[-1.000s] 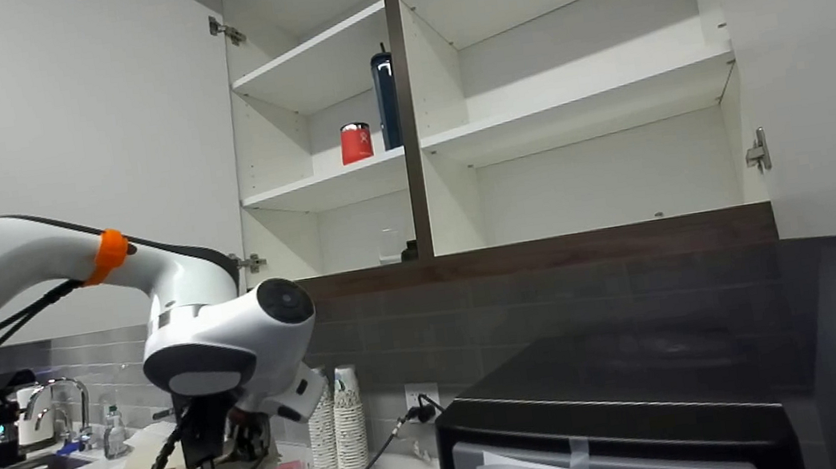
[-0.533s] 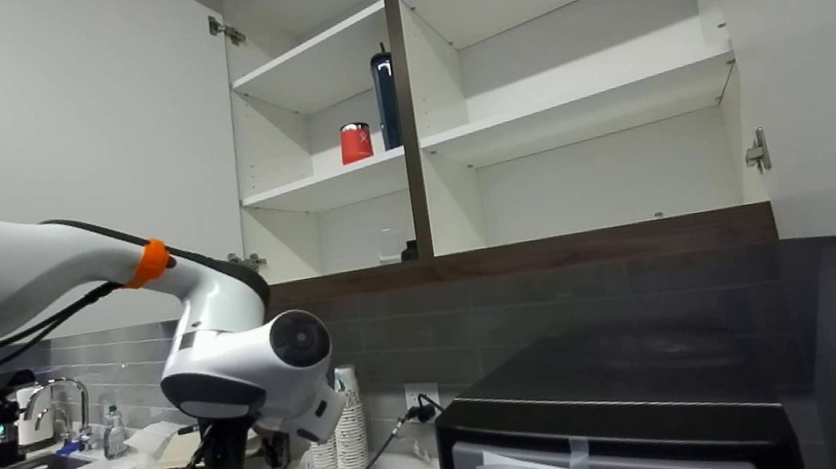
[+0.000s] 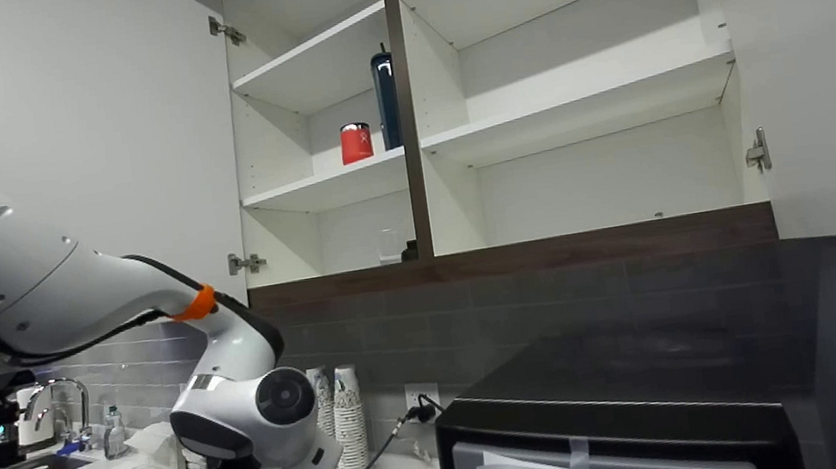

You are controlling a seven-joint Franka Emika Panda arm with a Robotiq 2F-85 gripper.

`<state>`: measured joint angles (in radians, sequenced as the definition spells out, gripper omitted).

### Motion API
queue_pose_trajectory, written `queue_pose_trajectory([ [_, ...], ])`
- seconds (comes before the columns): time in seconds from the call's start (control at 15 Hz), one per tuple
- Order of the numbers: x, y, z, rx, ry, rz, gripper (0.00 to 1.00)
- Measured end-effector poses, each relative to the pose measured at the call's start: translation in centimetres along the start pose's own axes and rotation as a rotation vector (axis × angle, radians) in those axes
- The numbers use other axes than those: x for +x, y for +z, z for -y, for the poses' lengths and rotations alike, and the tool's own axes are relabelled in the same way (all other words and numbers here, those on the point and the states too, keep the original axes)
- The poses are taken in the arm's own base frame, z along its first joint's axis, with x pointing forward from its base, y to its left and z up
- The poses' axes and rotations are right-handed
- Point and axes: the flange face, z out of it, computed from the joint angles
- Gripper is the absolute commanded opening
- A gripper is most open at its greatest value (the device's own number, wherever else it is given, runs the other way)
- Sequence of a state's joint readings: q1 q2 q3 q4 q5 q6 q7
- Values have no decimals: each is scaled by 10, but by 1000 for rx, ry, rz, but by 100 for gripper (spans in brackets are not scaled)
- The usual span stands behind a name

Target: Remove the food pack from the cabinet and put it on the counter.

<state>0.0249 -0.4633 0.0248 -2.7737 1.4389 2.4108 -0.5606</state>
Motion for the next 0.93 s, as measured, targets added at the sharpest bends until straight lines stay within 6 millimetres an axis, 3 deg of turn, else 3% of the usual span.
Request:
queue_pose_trajectory([
  [0.33, -3, 26, -33, -74, -3, 3, 6],
  [0.4, -2, 28, -40, -91, 2, 1, 26],
  [0.67, -2, 36, -58, -121, 31, 9, 26],
  [0.73, -2, 37, -58, -122, 32, 10, 6],
  [0.93, 0, 37, -58, -121, 33, 5, 6],
])
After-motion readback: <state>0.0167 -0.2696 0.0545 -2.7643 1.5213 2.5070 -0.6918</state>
